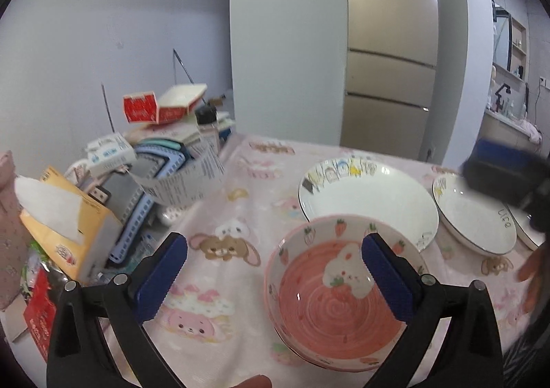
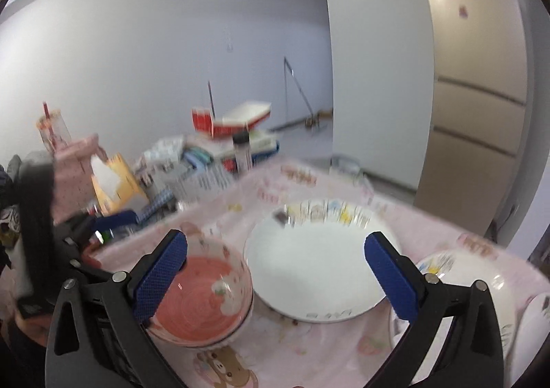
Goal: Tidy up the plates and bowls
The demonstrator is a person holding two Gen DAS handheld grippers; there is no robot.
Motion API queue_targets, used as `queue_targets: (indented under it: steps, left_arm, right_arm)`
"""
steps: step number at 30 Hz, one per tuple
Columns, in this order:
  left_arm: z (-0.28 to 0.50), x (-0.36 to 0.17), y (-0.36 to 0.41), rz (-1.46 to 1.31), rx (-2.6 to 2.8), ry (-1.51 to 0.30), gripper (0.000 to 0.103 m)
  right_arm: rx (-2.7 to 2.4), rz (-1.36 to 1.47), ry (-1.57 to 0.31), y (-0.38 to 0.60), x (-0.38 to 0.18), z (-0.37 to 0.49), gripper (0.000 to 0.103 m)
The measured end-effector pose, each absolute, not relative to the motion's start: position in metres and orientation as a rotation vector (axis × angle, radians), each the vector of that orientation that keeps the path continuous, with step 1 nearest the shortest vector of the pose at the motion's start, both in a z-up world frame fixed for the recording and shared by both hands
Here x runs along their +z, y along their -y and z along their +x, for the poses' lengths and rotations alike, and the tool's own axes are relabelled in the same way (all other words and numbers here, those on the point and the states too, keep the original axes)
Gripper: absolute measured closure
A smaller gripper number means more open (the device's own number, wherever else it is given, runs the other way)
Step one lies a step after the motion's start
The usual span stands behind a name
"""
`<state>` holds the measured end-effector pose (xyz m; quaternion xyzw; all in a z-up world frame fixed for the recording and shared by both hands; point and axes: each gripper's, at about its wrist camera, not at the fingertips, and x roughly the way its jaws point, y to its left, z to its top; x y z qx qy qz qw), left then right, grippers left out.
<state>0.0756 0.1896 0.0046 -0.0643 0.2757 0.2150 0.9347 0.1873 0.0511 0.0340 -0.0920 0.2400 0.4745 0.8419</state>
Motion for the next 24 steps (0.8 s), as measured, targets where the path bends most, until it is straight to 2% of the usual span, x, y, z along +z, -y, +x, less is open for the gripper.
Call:
queue_targets:
  steps: [8, 14, 18, 24]
  left_arm:
    - [0.06, 0.029, -0.162, -0.065, 0.338, -0.36, 0.0]
    - [0.039, 0.076, -0.123, -0.081, 0.143, -0.216, 0.0]
    - [0.037, 0.112, -0.084, -0.043, 0.039, -0.179, 0.0]
    - [0.037, 0.142, -0.02, 0.103, -0.1, -0.127, 0.0]
  right_arm:
    - [0.958, -0.184, -0.337, -0.021, 0.092, 0.168, 0.0]
    - [0.87, -0.372, -0.253, 0.015, 0.108, 0.139, 0.0]
    - [0.882, -0.254, -0.265, 0.059, 0.135, 0.133, 0.0]
    - [0.671, -0.204, -0.047, 0.123, 0.172, 0.093, 0.0]
